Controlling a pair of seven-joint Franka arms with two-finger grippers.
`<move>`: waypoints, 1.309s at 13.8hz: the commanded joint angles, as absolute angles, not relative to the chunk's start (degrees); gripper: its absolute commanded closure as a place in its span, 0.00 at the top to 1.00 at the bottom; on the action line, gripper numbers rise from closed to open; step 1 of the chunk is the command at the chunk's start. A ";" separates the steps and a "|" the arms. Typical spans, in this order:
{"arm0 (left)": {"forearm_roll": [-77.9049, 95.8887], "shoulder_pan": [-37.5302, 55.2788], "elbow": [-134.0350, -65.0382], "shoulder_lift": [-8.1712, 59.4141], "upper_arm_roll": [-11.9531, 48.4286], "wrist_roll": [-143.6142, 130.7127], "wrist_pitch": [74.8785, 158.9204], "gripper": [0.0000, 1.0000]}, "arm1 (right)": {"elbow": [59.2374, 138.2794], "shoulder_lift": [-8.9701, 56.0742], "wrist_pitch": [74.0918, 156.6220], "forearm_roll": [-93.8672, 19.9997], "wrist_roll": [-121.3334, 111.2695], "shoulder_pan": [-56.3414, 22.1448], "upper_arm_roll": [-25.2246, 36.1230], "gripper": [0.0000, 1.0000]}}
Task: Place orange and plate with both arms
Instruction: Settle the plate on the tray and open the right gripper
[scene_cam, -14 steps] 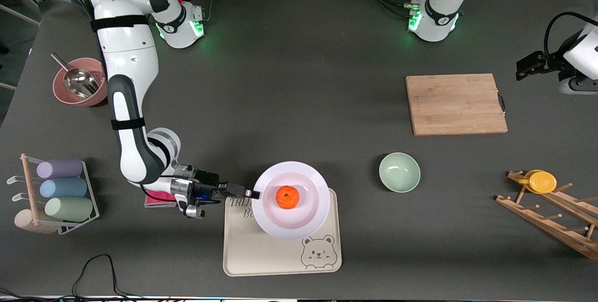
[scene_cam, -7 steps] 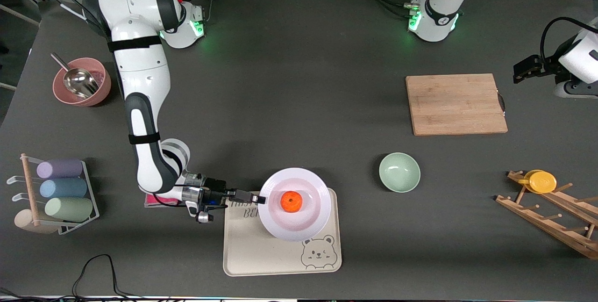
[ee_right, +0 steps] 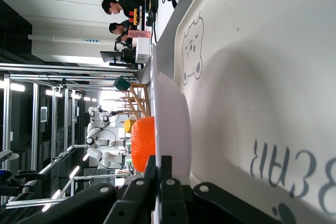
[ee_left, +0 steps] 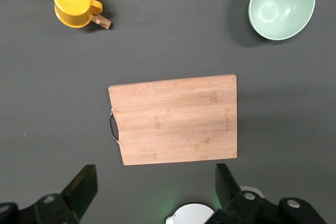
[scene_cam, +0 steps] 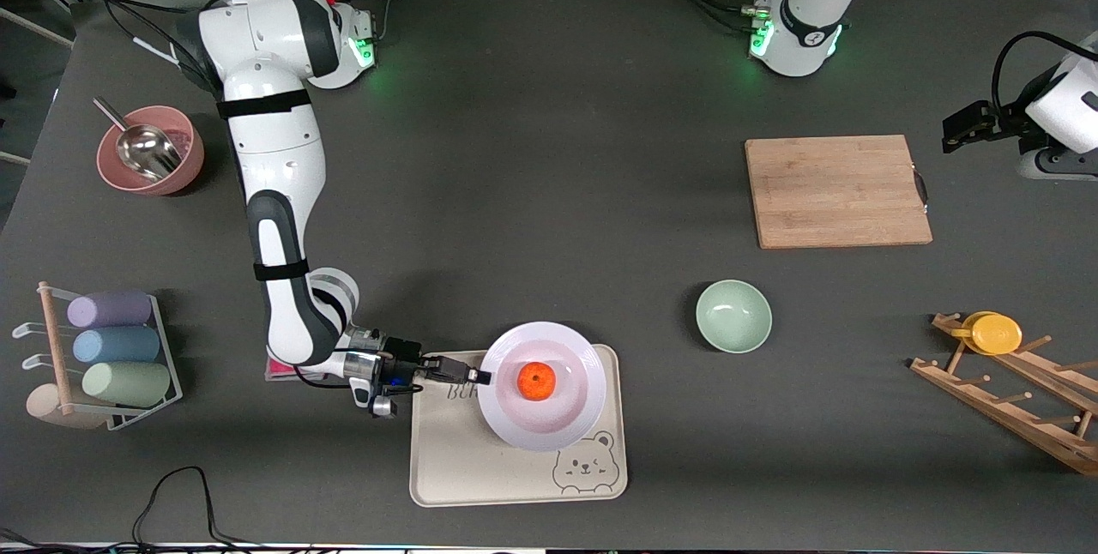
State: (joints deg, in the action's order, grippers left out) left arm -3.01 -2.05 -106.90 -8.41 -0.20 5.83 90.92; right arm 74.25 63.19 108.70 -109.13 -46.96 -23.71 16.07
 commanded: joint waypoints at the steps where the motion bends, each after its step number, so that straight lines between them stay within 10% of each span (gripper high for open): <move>1: -3.08 -1.58 -108.54 -9.84 -0.09 5.10 92.28 1.00 | 70.84 65.65 109.07 -110.74 -48.60 -23.29 15.82 0.00; 13: -3.08 -1.58 -110.03 -9.84 0.44 4.92 93.42 1.00 | 71.28 67.32 109.78 -110.48 -49.31 -23.20 15.73 0.00; 18: -3.16 -1.58 -111.36 -10.46 0.44 4.39 94.30 1.00 | 71.28 67.24 109.69 -110.57 -49.04 -23.20 15.65 0.55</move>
State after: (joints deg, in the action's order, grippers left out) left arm -3.01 -2.04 -109.29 -8.44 0.50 5.41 93.03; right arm 72.54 65.63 110.13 -109.39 -48.32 -23.53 16.07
